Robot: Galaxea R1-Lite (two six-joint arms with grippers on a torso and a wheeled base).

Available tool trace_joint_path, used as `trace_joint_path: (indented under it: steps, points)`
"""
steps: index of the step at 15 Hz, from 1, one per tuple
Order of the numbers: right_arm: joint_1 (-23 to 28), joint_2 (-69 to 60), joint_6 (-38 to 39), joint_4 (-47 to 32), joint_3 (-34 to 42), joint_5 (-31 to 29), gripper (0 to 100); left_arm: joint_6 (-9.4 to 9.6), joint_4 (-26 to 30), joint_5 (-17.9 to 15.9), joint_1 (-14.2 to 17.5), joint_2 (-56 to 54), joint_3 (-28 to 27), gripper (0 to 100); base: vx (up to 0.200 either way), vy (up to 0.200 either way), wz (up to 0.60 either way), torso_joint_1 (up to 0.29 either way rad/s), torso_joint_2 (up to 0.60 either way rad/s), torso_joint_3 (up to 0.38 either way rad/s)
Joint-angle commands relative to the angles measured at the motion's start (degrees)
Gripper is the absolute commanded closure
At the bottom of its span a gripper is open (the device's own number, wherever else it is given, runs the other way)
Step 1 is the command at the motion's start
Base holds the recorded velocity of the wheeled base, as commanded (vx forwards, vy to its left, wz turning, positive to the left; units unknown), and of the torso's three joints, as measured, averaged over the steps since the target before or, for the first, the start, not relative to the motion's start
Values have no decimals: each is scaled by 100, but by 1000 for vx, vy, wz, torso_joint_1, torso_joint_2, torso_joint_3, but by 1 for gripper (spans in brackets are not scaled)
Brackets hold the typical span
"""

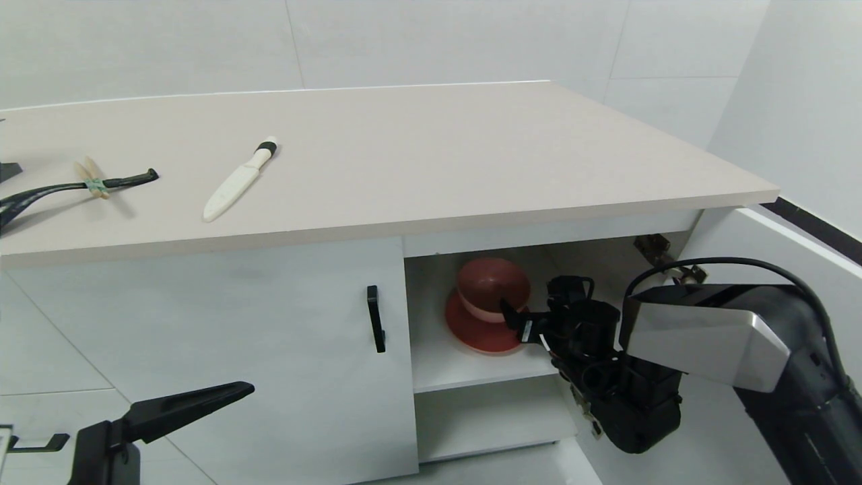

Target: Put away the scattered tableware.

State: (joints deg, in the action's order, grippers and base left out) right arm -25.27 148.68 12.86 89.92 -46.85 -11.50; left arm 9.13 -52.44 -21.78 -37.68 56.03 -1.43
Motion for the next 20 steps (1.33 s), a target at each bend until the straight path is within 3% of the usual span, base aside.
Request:
trace_joint_path:
  steps: [1,4,14,20]
  points:
    - [-13,-128,-38,8,9,-2,0,1,-3,-1,-2,22,2,0,0,0,0,0,0,0]
    - [-101,-691,-20,8,246,-11,0,1,-3,-1,-2,22,2,0,0,0,0,0,0,0]
    - [-1340,-2466,103,8,3314,-98,0,-17,24,-1,-2,-110,-16,0,0,0,0,0,0,0]
    - [-1630,-3706,217,8,4650,-98,0,-25,41,-1,24,-110,-16,0,0,0,0,0,0,0]
